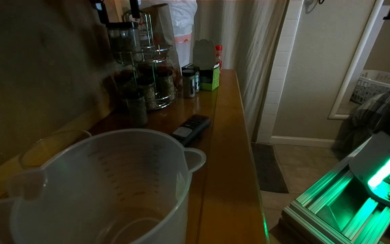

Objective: Remove one spice bottle from the spice rack

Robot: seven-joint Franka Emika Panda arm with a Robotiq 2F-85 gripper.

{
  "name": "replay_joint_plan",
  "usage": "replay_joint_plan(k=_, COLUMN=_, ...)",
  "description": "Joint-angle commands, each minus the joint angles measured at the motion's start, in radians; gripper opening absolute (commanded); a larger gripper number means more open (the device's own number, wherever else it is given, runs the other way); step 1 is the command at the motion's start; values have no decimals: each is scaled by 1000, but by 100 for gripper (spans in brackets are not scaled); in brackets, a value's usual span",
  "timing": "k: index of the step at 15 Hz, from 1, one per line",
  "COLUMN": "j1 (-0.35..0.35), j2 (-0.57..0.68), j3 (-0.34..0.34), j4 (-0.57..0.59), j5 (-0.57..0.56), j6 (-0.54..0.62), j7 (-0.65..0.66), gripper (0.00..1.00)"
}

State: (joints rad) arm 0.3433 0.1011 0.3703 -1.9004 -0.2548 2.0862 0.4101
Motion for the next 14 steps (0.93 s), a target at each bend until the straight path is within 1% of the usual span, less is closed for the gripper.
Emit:
replay_joint_plan(k=1, j1=30, j2=22, j3=-20, j4=13, j5=-46, j6=-3, j7=43, gripper=86)
replay_joint_plan(k=2, j1=34, j2=25, j3=-21, j4=13, j5=-49, j6=-8, j7=46, gripper=80)
replay_joint_plan(k=3, j1=37, j2=28, j3=-23, j4=14, j5=-53, j6=-10, j7=48, gripper=72)
replay_joint_plan(k=4, j1=39, j2=31, j3=-24, j4=14, j5=-55, j6=-10, j7=51, gripper=70)
replay_joint_plan(k=5, j1=42, j2=35, j3=-26, j4=15, j5=-58, j6=-12, j7=55, gripper=71)
replay_joint_plan(k=6, j1=45, j2=37, j3=-27, j4=15, j5=-63, j6=-15, j7=60, gripper=63)
replay_joint_plan(k=7, j1=47, j2=39, j3=-28, j4=15, j5=-66, j6=-16, j7=63, gripper=58)
replay_joint_plan(k=8, j1=49, j2=40, j3=-30, j4=16, j5=-69, j6=-18, j7=67, gripper=43)
replay_joint_plan(k=9, j1=50, j2=40, j3=-32, j4=16, j5=-71, j6=-22, j7=68, gripper=37)
replay_joint_plan(k=10, j1=51, j2=39, j3=-34, j4=18, j5=-72, j6=-27, j7=71, gripper=28)
replay_joint_plan(k=11, j1=50, j2=34, j3=-34, j4=18, j5=-66, j6=-33, j7=68, gripper=24)
replay_joint_plan(k=14, j1=42, j2=7, j3=-35, j4=19, j5=-34, j6=-63, j7=51, gripper=24)
